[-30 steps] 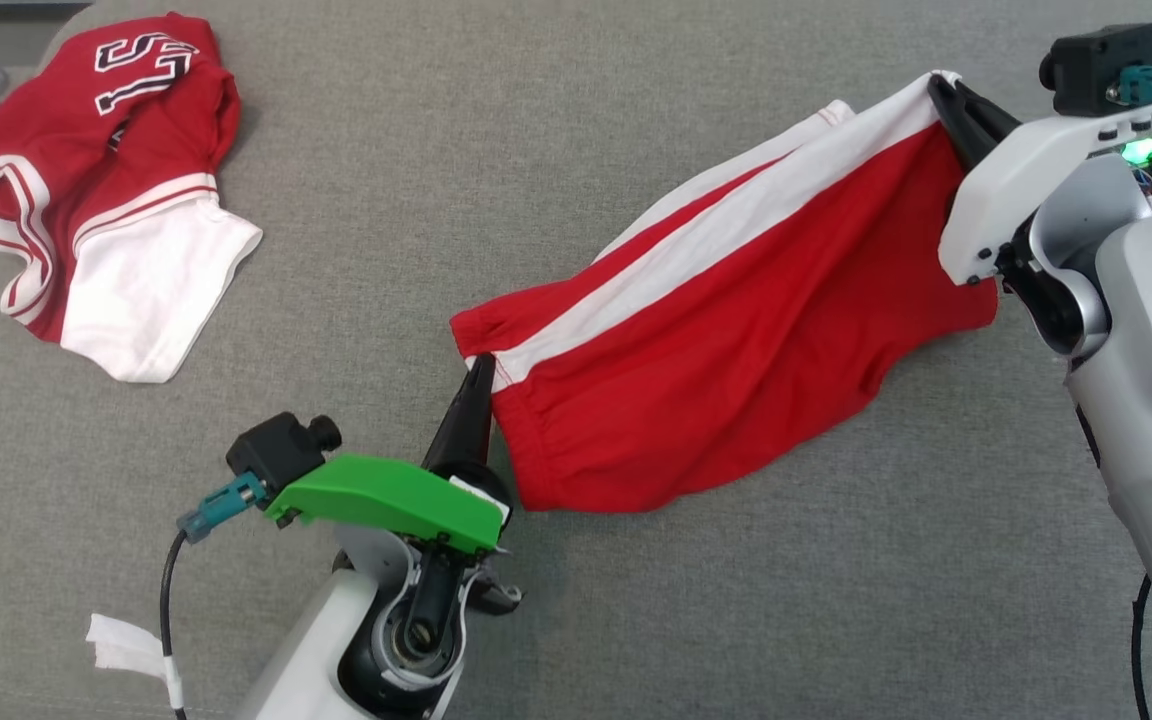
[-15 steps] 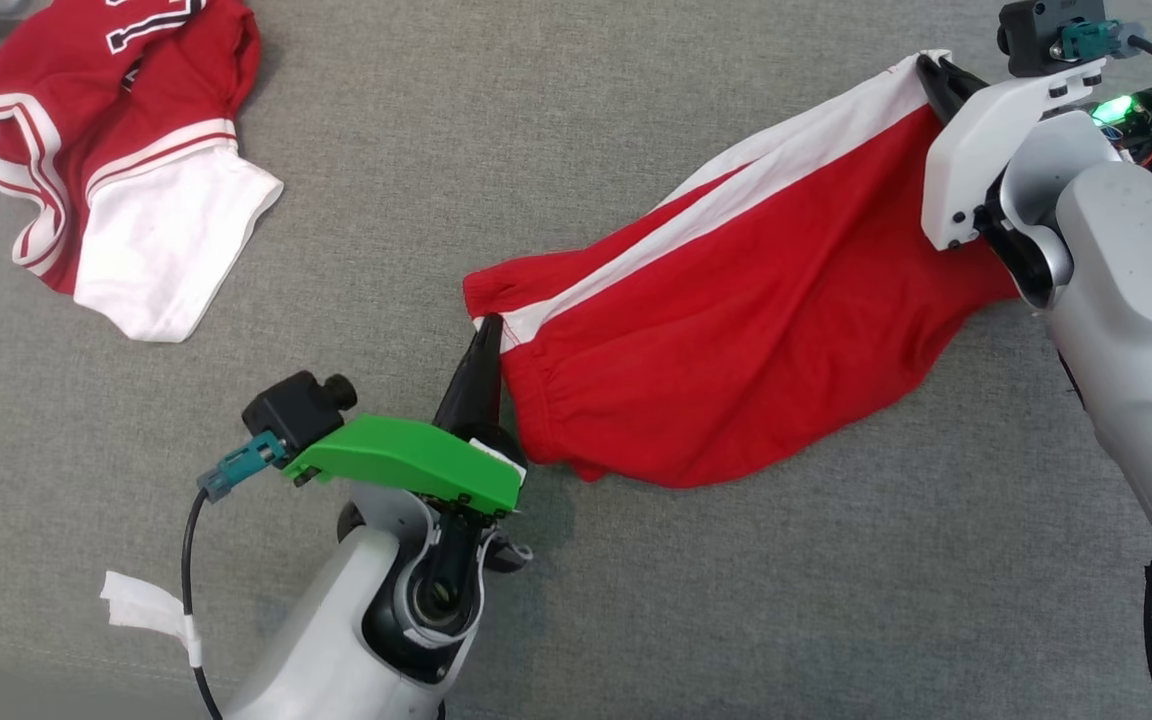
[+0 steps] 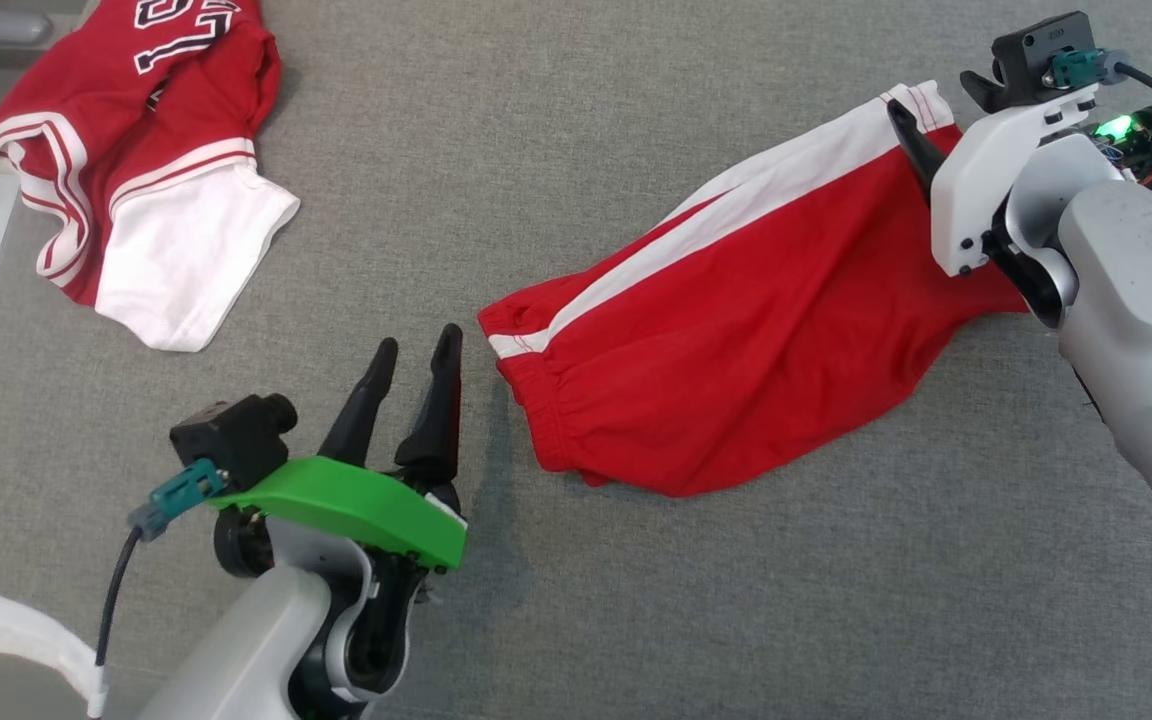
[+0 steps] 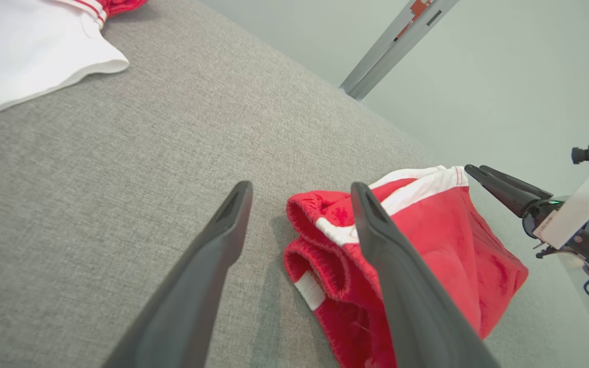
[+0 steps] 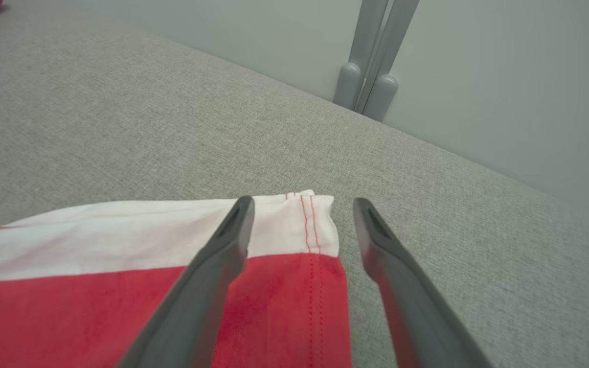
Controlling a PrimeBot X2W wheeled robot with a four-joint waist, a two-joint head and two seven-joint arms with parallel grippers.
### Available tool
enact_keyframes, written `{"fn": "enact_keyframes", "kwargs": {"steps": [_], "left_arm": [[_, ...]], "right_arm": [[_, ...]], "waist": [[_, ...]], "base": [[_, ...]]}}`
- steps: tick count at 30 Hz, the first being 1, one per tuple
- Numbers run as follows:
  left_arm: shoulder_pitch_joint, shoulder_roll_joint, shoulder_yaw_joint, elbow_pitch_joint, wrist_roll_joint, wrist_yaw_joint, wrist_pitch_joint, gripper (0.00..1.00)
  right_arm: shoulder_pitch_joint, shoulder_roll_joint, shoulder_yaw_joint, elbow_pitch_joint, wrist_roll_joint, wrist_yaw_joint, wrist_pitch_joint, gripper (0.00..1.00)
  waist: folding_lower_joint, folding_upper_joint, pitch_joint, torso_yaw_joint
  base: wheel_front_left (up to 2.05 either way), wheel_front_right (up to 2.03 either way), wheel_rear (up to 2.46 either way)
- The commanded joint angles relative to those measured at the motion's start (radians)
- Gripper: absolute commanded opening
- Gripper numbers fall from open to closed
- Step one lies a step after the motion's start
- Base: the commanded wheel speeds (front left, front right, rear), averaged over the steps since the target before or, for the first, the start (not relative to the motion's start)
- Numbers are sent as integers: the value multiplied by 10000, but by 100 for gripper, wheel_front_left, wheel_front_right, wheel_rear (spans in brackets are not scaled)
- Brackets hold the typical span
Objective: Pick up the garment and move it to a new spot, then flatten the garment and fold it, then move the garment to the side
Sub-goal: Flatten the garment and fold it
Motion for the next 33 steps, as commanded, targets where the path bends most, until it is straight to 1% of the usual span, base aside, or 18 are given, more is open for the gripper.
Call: {"fn": "enact_keyframes", "kwargs": {"steps": [1,5,7,10,13,18,24,25,26,27,28,29,33], "left_arm": [[189,209,89,-189,191,115,-105,100],[604,572,566,-697,290,346,-373,100],[673,808,678,-744,738,510,-479,100],[876,670,875,-762,849,548,-581,100],[949,682,1028,-635,1128,519,-621,100],[1057,472,1297,-462,1377,402,-677,100],[1154,266,1632,-309,1599,268,-669,100],[1170,237,1688,-293,1642,234,-670,100],[1174,214,1739,-287,1692,221,-670,100],[1179,181,1804,-286,1736,193,-662,100],[1195,161,1856,-286,1804,161,-662,100],[1227,142,1883,-278,1873,135,-662,100],[1251,74,1966,-220,2066,53,-663,100]], "right_arm": [[71,-140,214,-85,174,-11,67,100],[343,-620,1054,-461,746,-11,543,100],[459,-875,1453,-675,1042,-11,869,100],[712,-1201,1876,-922,1476,-11,1229,100],[988,-1376,2232,-1071,1814,-11,1449,100],[1339,-1487,2614,-1017,2175,-11,1723,100],[1711,-1437,3019,-921,2572,-7,2190,100],[1745,-1421,3079,-940,2636,-5,2233,58],[1760,-1404,3136,-962,2662,-3,2264,38],[1766,-1388,3197,-971,2710,-3,2260,22],[1764,-1366,3248,-984,2715,-3,2272,3],[1742,-1330,3287,-1012,2731,-2,2205,0],[1575,-1201,3239,-856,2710,-6,1810,0]], "waist": [[0,0,-125,-41],[0,0,-388,-77],[0,0,-484,-107],[0,0,-558,-148],[0,0,-560,-189],[0,0,-479,-207],[0,0,-473,-202],[0,0,-486,-207],[0,0,-497,-211],[0,0,-513,-221],[0,0,-528,-231],[0,0,-545,-248],[0,0,-633,-370]], "base": [[0,0,0],[0,0,0],[0,0,0],[0,0,0],[0,0,0],[0,0,0],[0,0,0],[0,0,0],[0,0,0],[0,0,0],[0,0,0],[0,0,0],[0,0,0]]}}
